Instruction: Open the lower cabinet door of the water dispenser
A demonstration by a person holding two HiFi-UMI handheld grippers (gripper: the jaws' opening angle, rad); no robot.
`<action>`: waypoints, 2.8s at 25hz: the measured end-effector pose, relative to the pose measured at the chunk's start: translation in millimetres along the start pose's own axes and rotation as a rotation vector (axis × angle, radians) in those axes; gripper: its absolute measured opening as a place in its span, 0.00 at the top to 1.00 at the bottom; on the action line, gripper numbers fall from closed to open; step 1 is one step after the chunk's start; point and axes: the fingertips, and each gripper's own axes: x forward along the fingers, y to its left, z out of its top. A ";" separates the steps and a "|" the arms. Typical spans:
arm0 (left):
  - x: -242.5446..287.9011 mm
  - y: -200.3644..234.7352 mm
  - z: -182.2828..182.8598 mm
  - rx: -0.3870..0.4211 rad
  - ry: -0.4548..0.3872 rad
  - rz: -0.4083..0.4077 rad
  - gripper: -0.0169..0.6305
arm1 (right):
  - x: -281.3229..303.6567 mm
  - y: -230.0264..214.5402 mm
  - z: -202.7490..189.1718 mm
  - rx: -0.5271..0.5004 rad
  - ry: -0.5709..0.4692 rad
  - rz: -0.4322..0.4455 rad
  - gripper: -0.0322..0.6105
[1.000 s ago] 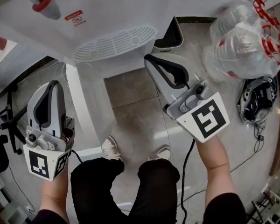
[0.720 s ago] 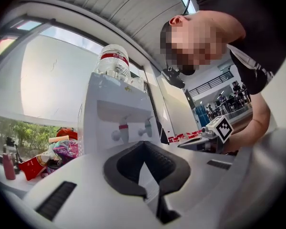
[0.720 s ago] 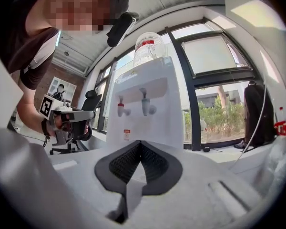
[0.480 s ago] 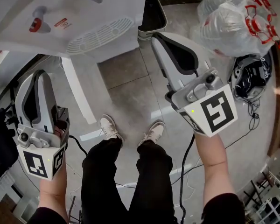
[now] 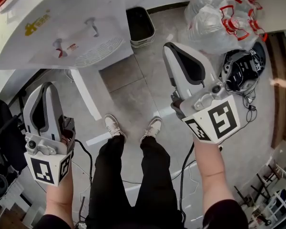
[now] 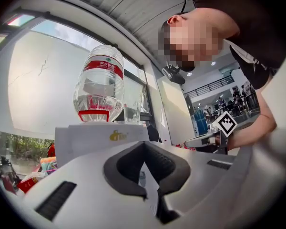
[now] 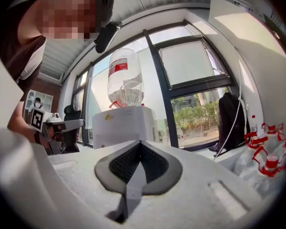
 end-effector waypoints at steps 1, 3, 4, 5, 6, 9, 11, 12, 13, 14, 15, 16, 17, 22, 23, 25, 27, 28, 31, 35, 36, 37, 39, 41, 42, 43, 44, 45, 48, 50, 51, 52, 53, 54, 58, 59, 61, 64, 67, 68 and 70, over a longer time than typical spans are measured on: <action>3.6 -0.3 10.0 -0.003 -0.002 0.003 0.96 | -5.3 -4.3 9.5 0.019 -0.004 -0.015 0.94; 11.8 0.4 30.6 -0.012 -0.001 0.009 0.96 | -13.0 -12.4 28.5 0.047 -0.004 -0.039 0.94; 16.1 1.0 41.5 -0.014 0.000 0.009 0.96 | -14.8 -15.2 38.3 0.050 0.000 -0.046 0.94; 20.3 1.7 52.4 -0.014 0.001 0.006 0.96 | -15.3 -17.2 48.6 0.049 0.004 -0.050 0.94; 24.0 2.6 62.9 -0.012 -0.001 0.004 0.96 | -15.0 -18.7 59.4 0.044 0.006 -0.051 0.94; 27.7 4.3 89.0 -0.009 -0.005 0.007 0.96 | -15.6 -19.5 90.5 0.033 -0.005 -0.053 0.94; 27.9 4.1 106.0 -0.010 -0.003 0.013 0.96 | -17.0 -17.8 110.7 0.033 -0.013 -0.052 0.94; 28.7 4.2 114.9 -0.009 -0.002 0.016 0.96 | -16.9 -16.7 120.7 0.031 -0.015 -0.049 0.94; 29.7 4.5 123.6 -0.009 -0.001 0.018 0.96 | -16.2 -15.6 130.4 0.026 -0.016 -0.045 0.94; 30.7 5.3 131.9 -0.008 -0.001 0.019 0.96 | -15.1 -14.6 139.4 0.021 -0.015 -0.041 0.94; 31.3 6.7 139.8 -0.007 0.000 0.021 0.96 | -13.8 -13.6 147.9 0.016 -0.014 -0.038 0.94; 31.9 8.8 147.1 -0.005 0.001 0.024 0.96 | -12.1 -12.9 156.0 0.012 -0.013 -0.035 0.95; 32.5 11.2 153.8 -0.003 0.002 0.027 0.96 | -10.5 -12.2 163.8 0.010 -0.013 -0.034 0.94; 33.4 21.2 182.3 -0.001 0.024 0.049 0.96 | -10.2 -4.7 200.5 0.035 -0.006 -0.032 0.94; 33.0 23.0 189.5 -0.005 0.027 0.055 0.96 | -12.2 -2.6 209.5 0.036 -0.004 -0.032 0.95; 32.3 26.7 206.6 -0.015 0.027 0.065 0.96 | -17.1 0.3 228.9 0.032 -0.001 -0.035 0.95; 30.8 28.8 226.0 -0.025 0.021 0.068 0.96 | -21.5 3.6 248.3 0.025 0.003 -0.037 0.94; 28.7 28.8 235.4 -0.031 0.020 0.067 0.96 | -23.5 5.9 257.7 0.019 0.006 -0.038 0.94; 19.1 29.1 258.7 -0.052 0.022 0.063 0.96 | -28.7 13.2 287.5 -0.006 0.007 -0.036 0.94; 7.3 40.9 285.6 -0.048 0.002 0.090 0.96 | -28.5 18.9 329.5 -0.043 -0.024 -0.027 0.95; 4.6 44.8 292.3 -0.046 -0.006 0.104 0.96 | -27.4 20.0 339.5 -0.052 -0.034 -0.021 0.95; 1.7 48.6 299.4 -0.039 -0.013 0.118 0.96 | -26.6 21.8 348.7 -0.059 -0.043 -0.015 0.94; -4.7 55.8 315.1 -0.023 -0.029 0.138 0.96 | -27.4 27.5 365.2 -0.068 -0.062 -0.006 0.94; -10.2 62.0 332.0 -0.019 -0.050 0.150 0.96 | -28.8 34.5 380.7 -0.079 -0.082 0.000 0.94; -13.0 64.9 340.0 -0.010 -0.062 0.158 0.96 | -29.1 38.0 387.7 -0.087 -0.090 0.006 0.94; -16.3 66.9 346.9 -0.004 -0.070 0.166 0.96 | -29.8 41.4 394.0 -0.096 -0.096 0.011 0.94; -20.0 67.8 352.8 -0.002 -0.074 0.172 0.96 | -31.3 44.5 399.6 -0.101 -0.100 0.016 0.94; -23.8 67.8 358.0 -0.006 -0.077 0.178 0.96 | -33.2 47.1 404.9 -0.103 -0.104 0.020 0.94; -34.0 70.8 374.5 0.007 -0.096 0.212 0.96 | -35.8 50.5 420.1 -0.110 -0.124 0.037 0.94; -40.8 75.5 385.1 0.035 -0.109 0.238 0.96 | -38.1 50.9 428.8 -0.115 -0.139 0.036 0.94; -44.3 76.7 389.4 0.042 -0.113 0.246 0.96 | -39.8 50.9 432.5 -0.115 -0.147 0.033 0.94; -48.0 77.5 393.0 0.047 -0.116 0.255 0.96 | -41.3 50.7 435.9 -0.114 -0.155 0.031 0.94; -52.1 78.4 395.8 0.052 -0.116 0.265 0.96 | -41.9 50.8 438.7 -0.113 -0.161 0.033 0.94; -56.2 79.1 398.7 0.056 -0.119 0.277 0.96 | -41.6 51.5 440.8 -0.115 -0.166 0.039 0.94; -69.9 76.8 414.8 0.044 -0.160 0.301 0.96 | -38.3 60.8 445.1 -0.135 -0.170 0.069 0.94; -72.5 76.3 417.9 0.042 -0.166 0.305 0.96 | -38.0 63.6 446.4 -0.138 -0.173 0.075 0.94; -77.5 77.3 419.0 0.048 -0.165 0.315 0.96 | -38.3 68.3 448.1 -0.144 -0.180 0.080 0.94; -82.6 78.8 414.9 0.055 -0.162 0.331 0.96 | -40.4 73.4 445.9 -0.160 -0.177 0.082 0.94; -86.1 79.8 411.8 0.058 -0.166 0.354 0.96 | -44.2 75.1 441.5 -0.166 -0.160 0.079 0.94; -88.6 81.8 410.1 0.061 -0.161 0.365 0.96 | -45.1 75.3 441.0 -0.166 -0.156 0.076 0.94; -94.2 86.4 405.8 0.068 -0.146 0.387 0.96 | -47.5 75.5 442.4 -0.165 -0.157 0.066 0.94</action>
